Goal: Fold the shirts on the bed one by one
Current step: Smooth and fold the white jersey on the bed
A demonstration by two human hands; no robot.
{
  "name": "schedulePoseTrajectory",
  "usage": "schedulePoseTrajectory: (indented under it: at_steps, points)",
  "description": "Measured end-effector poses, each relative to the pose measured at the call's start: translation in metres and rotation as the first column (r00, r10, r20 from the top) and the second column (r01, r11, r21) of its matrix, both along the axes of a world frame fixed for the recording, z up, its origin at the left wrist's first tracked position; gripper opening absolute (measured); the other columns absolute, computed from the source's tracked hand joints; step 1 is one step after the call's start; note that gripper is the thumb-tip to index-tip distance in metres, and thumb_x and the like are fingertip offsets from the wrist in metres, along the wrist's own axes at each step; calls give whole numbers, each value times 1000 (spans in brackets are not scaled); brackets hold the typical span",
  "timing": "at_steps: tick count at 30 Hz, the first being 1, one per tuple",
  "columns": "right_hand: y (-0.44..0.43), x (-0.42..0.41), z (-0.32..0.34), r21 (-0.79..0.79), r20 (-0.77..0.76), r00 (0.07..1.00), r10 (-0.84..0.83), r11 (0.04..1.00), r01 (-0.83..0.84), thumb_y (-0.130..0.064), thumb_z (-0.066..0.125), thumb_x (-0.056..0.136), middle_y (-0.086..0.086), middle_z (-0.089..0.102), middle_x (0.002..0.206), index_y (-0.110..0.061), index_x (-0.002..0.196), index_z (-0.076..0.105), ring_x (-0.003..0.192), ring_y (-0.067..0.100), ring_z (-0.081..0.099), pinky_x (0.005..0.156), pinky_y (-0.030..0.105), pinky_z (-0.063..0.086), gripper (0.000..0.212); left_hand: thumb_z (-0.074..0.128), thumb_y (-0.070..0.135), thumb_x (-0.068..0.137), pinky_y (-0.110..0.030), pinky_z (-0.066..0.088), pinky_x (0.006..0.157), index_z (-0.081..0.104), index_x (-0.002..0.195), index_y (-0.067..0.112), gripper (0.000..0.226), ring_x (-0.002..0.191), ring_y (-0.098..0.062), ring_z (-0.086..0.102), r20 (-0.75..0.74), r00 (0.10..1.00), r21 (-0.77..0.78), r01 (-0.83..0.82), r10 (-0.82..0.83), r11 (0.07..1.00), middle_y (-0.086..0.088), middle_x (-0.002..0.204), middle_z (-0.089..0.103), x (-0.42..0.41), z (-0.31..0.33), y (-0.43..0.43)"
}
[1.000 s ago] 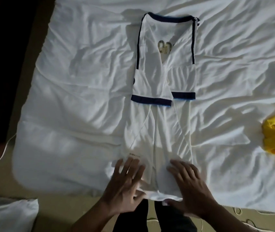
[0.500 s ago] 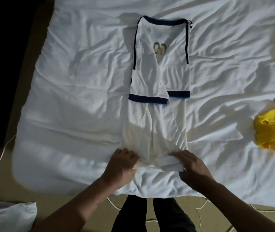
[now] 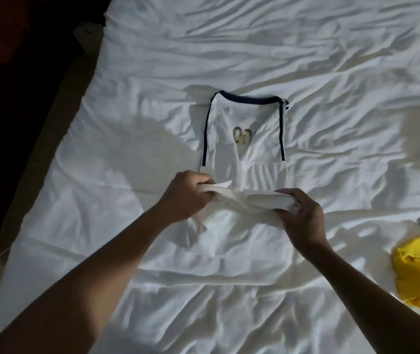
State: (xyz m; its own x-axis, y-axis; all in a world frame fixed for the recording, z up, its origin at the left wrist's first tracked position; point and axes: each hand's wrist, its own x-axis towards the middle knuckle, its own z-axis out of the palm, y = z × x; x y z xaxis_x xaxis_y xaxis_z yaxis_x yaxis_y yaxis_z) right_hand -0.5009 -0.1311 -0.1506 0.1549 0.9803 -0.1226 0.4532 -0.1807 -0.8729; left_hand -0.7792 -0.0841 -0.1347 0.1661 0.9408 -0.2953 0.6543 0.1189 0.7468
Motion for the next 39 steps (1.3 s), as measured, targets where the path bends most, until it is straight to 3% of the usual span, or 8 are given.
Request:
schedulePoseTrajectory:
  at_steps: [5,13,21,24,27,33,35,39]
  points:
    - [80,0,0,-5,-35,998,-60,998,60,-4,72,86,-14,72,90,-26,103,73,84,3,66,73,29,55,27,85,21,76,-17,41,57,76,75,29,13,60,2,57,73,996,-96,-51,58,994,16,65,67,5,1,91]
    - [173,7,-20,-58,-94,976,-197,980,192,-11,76,88,-10,70,82,-22,102,73,67,-5,59,62,16,47,18,89,2,68,-27,55,69,80,97,15,34,72,-12,67,134,977,-195,-139,167,971,-2,84,77,8,-23,193]
    - [250,11,-34,-86,-139,971,-197,979,186,-13,77,86,-8,67,79,-21,101,73,70,6,56,66,25,47,17,91,-6,66,-26,60,69,76,108,12,48,82,-20,72,210,942,-197,-222,262,955,-11,99,77,16,-47,263]
    - [264,13,-41,-233,-226,940,-254,951,201,-19,88,80,-3,69,102,-29,125,62,86,11,68,73,29,58,54,98,9,60,-37,63,75,68,118,17,65,88,-29,74,150,926,-172,-320,345,932,-14,103,75,20,-54,274]
    - [264,15,-52,-322,-235,939,-250,932,167,3,84,73,2,69,106,-28,141,49,88,16,69,74,32,61,83,95,2,60,-32,59,68,55,132,21,84,81,-23,68,146,924,-233,-315,353,920,-10,102,68,17,-58,277]
    - [276,13,-57,-111,-111,939,-324,943,313,-16,76,89,-4,73,90,-21,110,74,69,-2,63,64,19,51,21,78,-14,71,-27,55,63,59,123,18,65,81,-18,65,158,911,-165,-357,382,920,-10,102,68,14,-61,283]
    - [284,12,-57,-88,-125,926,-357,933,348,-20,75,91,-4,74,93,-20,106,75,70,-6,64,64,16,53,15,82,-6,76,-27,55,63,65,116,15,48,73,-16,65,172,871,-107,-449,461,887,-7,91,71,17,-63,289]
    - [289,12,-67,-167,-15,923,-384,912,376,-31,75,89,-3,73,97,-23,117,72,90,18,71,85,41,60,29,82,28,87,-38,59,85,63,126,14,46,87,-20,67,94,891,-8,-446,444,895,-4,98,68,14,-74,285]
